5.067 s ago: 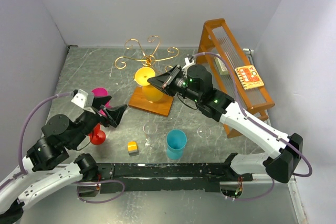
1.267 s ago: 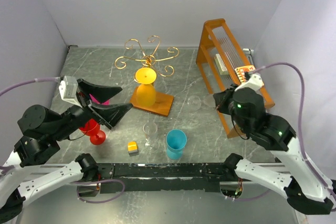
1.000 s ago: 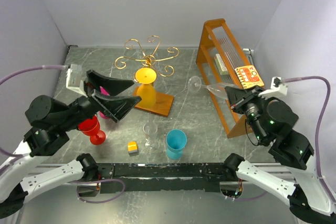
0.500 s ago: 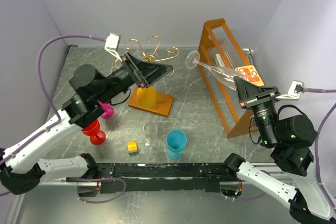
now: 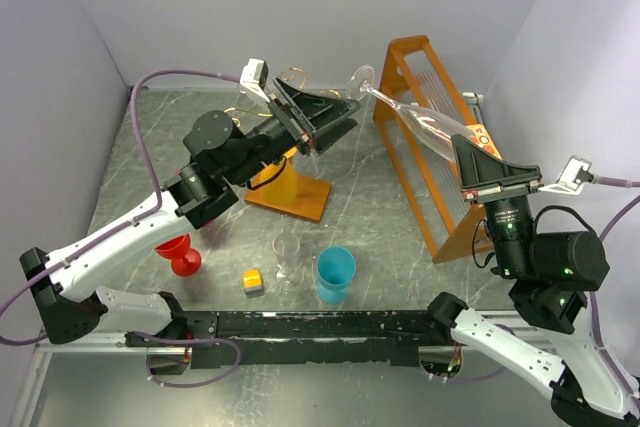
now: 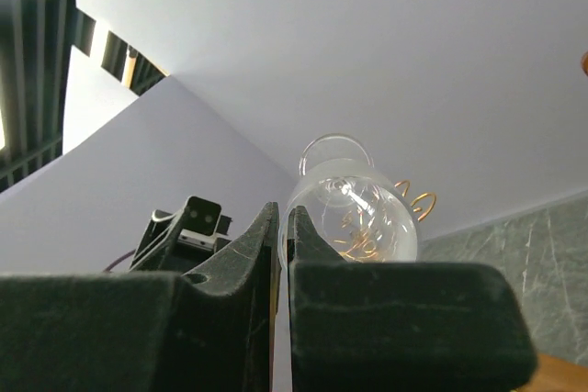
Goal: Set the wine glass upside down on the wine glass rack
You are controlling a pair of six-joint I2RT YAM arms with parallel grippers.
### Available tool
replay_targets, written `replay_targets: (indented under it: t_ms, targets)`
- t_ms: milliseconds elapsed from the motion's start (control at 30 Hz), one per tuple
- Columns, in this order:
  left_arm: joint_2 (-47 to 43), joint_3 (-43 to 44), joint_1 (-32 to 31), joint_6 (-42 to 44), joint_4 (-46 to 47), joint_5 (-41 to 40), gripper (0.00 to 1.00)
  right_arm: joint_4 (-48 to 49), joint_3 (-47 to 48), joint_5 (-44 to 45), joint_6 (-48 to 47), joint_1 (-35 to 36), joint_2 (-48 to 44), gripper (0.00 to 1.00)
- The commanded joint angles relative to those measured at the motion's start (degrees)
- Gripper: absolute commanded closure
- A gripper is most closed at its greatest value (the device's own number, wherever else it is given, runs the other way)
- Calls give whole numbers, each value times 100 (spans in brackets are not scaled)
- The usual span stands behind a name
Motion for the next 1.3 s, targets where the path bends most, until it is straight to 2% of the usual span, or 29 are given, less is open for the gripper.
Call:
replay_targets:
  t_ms: [0,233,500,667,967,1267]
  targets:
    - [238,432,-254,-285,-77,-746,7,530,-162,-121,218,-12,-140,100]
    - [303,239,-394,-362,85,-1639,9,693,-244,-400,361,-20,-93,100]
    - [483,521,-405,-132,-17,-2037,15,897,-466,-854,424,-9,-114,100]
    - [482,471,-410,-49,393,-2259,30,932,-474,-1054,674,-14,-1,100]
    - [397,419,-405,184,565,-2788,42,1213,-561,-1686,934,-20,161,100]
    - [326,317,-407,508,932,-3023,63,1079,-577,-1978,1107,-15,206,100]
